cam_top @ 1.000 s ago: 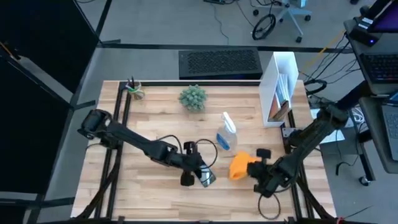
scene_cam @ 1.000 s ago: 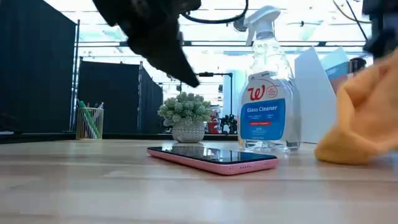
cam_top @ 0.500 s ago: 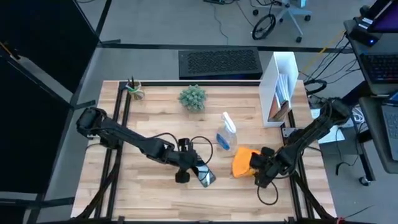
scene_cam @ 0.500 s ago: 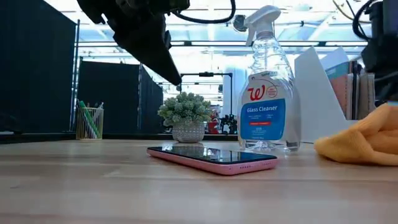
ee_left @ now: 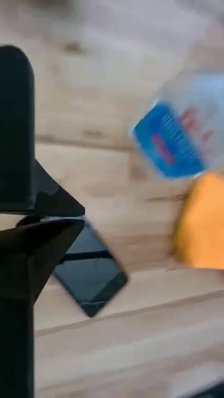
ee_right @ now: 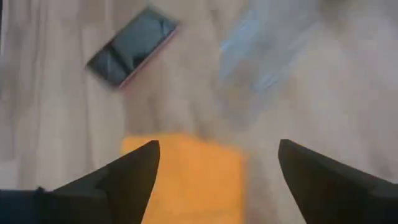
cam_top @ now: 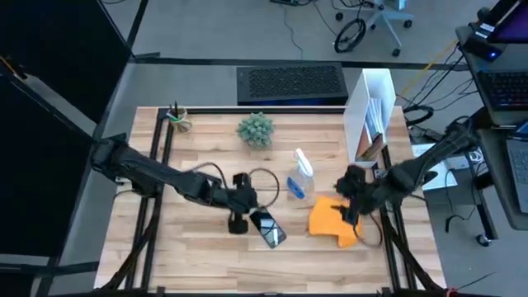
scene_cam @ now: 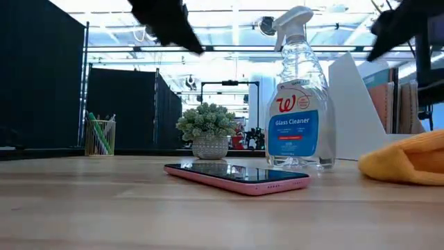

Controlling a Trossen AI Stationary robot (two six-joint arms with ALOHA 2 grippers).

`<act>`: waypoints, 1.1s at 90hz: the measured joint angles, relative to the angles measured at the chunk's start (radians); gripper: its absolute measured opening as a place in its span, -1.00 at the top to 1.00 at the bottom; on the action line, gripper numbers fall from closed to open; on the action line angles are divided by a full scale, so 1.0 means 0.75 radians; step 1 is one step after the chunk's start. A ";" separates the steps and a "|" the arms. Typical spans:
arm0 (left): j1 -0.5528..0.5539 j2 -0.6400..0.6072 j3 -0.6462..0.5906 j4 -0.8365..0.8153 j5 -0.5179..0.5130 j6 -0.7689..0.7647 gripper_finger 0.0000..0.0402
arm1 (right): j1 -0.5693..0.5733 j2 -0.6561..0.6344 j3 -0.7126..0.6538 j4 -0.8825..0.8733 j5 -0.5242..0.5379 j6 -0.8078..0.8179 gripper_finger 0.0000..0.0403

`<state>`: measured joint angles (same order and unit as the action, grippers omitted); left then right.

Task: Apply microfiber cloth
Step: Return to Home Position

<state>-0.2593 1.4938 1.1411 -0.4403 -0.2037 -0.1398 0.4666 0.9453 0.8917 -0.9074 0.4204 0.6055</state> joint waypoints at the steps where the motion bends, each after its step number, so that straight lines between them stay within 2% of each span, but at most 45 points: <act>1: 0.008 -0.009 -0.001 -0.002 0.003 0.007 0.97 | -0.016 -0.014 0.000 0.005 0.001 -0.025 -0.45; 11: 0.091 -0.069 -0.020 0.002 0.070 0.073 0.97 | -0.183 -0.165 -0.038 0.182 -0.045 -0.275 -0.25; 20: 0.171 -0.097 -0.075 0.065 0.176 0.125 0.97 | -0.345 -0.292 -0.115 0.405 -0.203 -0.459 0.02; 31: 0.249 -0.170 -0.219 0.254 0.348 0.126 0.99 | -0.477 -0.456 -0.238 0.552 -0.390 -0.518 0.45; 40: 0.276 -0.291 -0.377 0.420 0.357 0.099 1.00 | -0.500 -0.609 -0.367 0.670 -0.464 -0.534 0.84; 44: 0.281 -0.356 -0.461 0.488 0.343 0.092 1.00 | -0.498 -0.677 -0.421 0.728 -0.465 -0.555 0.93; 53: 0.287 -0.489 -0.617 0.651 0.308 0.063 1.00 | -0.499 -0.801 -0.525 0.761 -0.445 -0.548 0.94; 63: 0.286 -0.608 -0.686 0.588 0.198 -0.077 1.00 | -0.499 -0.869 -0.576 0.693 -0.425 -0.505 0.93; 72: 0.286 -0.641 -0.692 0.548 0.173 -0.162 1.00 | -0.498 -0.891 -0.598 0.747 -0.419 -0.449 0.94; 86: 0.260 -0.644 -0.693 0.496 0.140 0.037 1.00 | -0.501 -0.913 -0.644 0.789 -0.419 -0.552 0.94; 99: 0.263 -0.743 -0.789 0.598 0.078 0.104 1.00 | -0.501 -1.006 -0.717 0.797 -0.421 -0.571 0.94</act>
<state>-0.0620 0.9368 0.5492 0.0085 -0.1451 -0.0616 0.0910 0.1911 0.3536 -0.3097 0.1046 0.1774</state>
